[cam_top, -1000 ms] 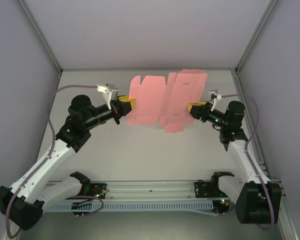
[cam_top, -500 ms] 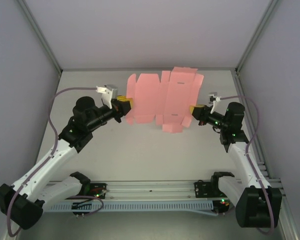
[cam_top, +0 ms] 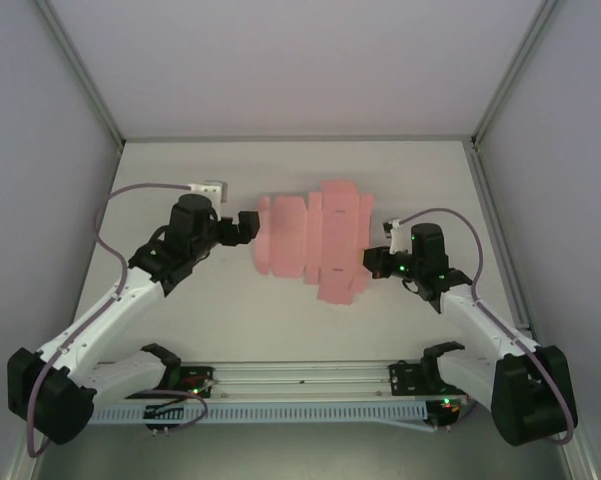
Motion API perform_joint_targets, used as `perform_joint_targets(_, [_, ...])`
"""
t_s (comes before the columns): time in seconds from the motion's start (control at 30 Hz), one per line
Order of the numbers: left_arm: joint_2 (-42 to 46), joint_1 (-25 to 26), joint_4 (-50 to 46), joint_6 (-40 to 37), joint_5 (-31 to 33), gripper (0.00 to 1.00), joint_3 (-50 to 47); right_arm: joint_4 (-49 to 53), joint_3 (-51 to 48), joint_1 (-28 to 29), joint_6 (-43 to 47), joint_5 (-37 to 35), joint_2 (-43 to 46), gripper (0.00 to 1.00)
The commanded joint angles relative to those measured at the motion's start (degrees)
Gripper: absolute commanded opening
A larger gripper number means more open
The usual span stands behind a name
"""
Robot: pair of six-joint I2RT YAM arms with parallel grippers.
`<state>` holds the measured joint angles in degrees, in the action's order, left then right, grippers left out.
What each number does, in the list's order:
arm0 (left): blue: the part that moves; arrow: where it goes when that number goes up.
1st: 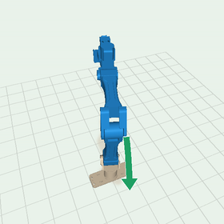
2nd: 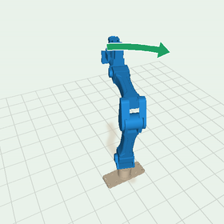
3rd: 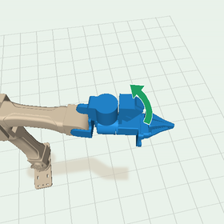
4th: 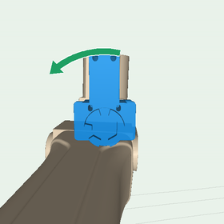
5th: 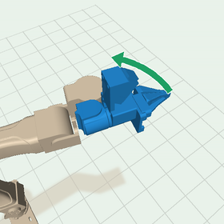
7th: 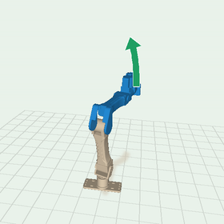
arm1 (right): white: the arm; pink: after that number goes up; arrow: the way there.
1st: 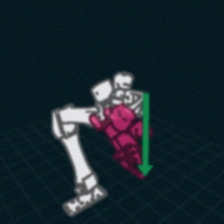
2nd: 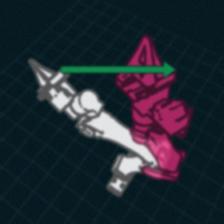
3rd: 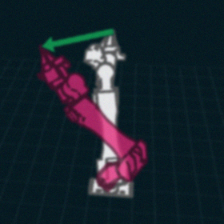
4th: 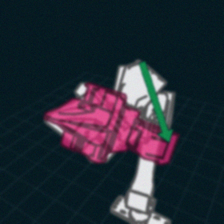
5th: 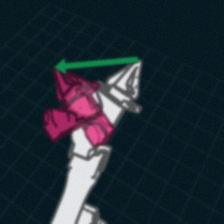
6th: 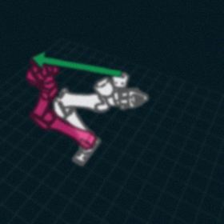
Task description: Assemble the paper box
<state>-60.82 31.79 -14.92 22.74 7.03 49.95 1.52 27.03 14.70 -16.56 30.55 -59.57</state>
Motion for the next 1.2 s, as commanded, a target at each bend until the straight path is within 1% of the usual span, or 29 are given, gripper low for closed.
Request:
perform_joint_targets(0.0, [-0.92, -0.50, -1.92, 1.19, 2.88, 1.00, -0.97, 3.30, 1.73, 0.89, -0.79, -8.75, -1.17, 0.00])
perform_joint_targets(0.07, [-1.19, -0.59, -1.45, 1.13, 2.96, 1.00, -1.23, 5.32, 3.74, 2.04, 0.56, -10.66, -2.33, 0.00])
perform_joint_targets(0.13, [-1.39, -0.72, -1.29, 1.04, 2.86, 1.00, -1.43, 10.13, 7.63, 4.72, 3.44, -17.16, -3.99, 0.00])
perform_joint_targets(0.17, [-1.41, -0.76, -1.41, 0.83, 2.90, 1.00, -1.38, 13.22, 9.80, 6.41, 6.22, -20.77, -5.06, 0.00])
perform_joint_targets(0.23, [-1.25, -0.98, -1.49, 0.66, 2.90, 1.00, -1.58, 18.37, 13.83, 10.99, 12.11, -31.67, -7.28, 0.00])
perform_joint_targets(0.27, [-1.10, -1.14, -1.35, 0.52, 2.93, 1.00, -1.70, 19.64, 15.30, 12.86, 14.98, -35.92, -8.26, 0.00])
perform_joint_targets(0.3, [-0.86, -1.20, -1.33, 0.46, 2.90, 1.00, -1.90, 19.92, 16.37, 14.78, 18.01, -40.26, -9.24, 0.00])
perform_joint_targets(0.37, [-0.49, -1.59, -1.04, 0.74, 2.90, 1.00, -2.41, 18.99, 17.81, 18.12, 24.86, -46.21, -10.52, 0.00])
perform_joint_targets(0.47, [-0.26, -1.95, -1.06, 0.91, 2.72, 1.00, -2.60, 15.65, 19.21, 22.60, 35.78, -53.64, -12.36, 0.00])
perform_joint_targets(0.53, [-0.18, -2.02, -1.09, 0.90, 2.36, 1.00, -2.61, 13.26, 20.54, 24.12, 40.73, -57.16, -14.13, 0.00])
perform_joint_targets(0.67, [-0.27, -2.17, -1.01, 1.16, 1.67, 1.00, -2.80, 4.71, 20.42, 26.24, 52.12, -59.83, -17.40, 0.01])
perform_joint_targets(0.77, [-0.33, -2.34, -1.21, 1.26, 1.43, 1.00, -2.92, 2.45, 19.50, 27.90, 61.39, -58.68, -19.10, 0.02])
perform_joint_targets(0.83, [-0.44, -2.42, -1.15, 0.78, 0.77, 1.00, -2.63, -0.28, 19.11, 28.61, 63.80, -59.10, -20.17, 0.02])
perform_joint_targets(0.9, [-1.11, -2.52, -0.64, 0.13, -1.02, 1.00, -1.74, -1.48, 18.24, 29.27, 68.42, -56.44, -20.41, 0.00])
perform_joint_targets(0.93, [-2.00, -2.62, -0.25, -0.04, -2.30, 1.00, -0.68, -4.00, 17.37, 29.98, 70.17, -56.15, -20.57, 0.00])
perform_joint_targets(1.0, [-4.29, -2.67, 0.50, -0.14, -4.40, 1.00, 1.61, -7.39, 16.59, 30.66, 70.77, -55.26, -20.93, 0.00])
perform_joint_targets(1.07, [-7.44, -2.65, 1.41, -0.99, -6.08, 1.00, 4.17, -6.70, 17.50, 30.85, 70.25, -53.75, -21.48, 0.00])
perform_joint_targets(1.17, [-13.03, -2.98, 1.08, -1.87, -6.50, 1.00, 8.15, -6.55, 18.15, 30.83, 69.78, -52.44, -21.76, 0.00])
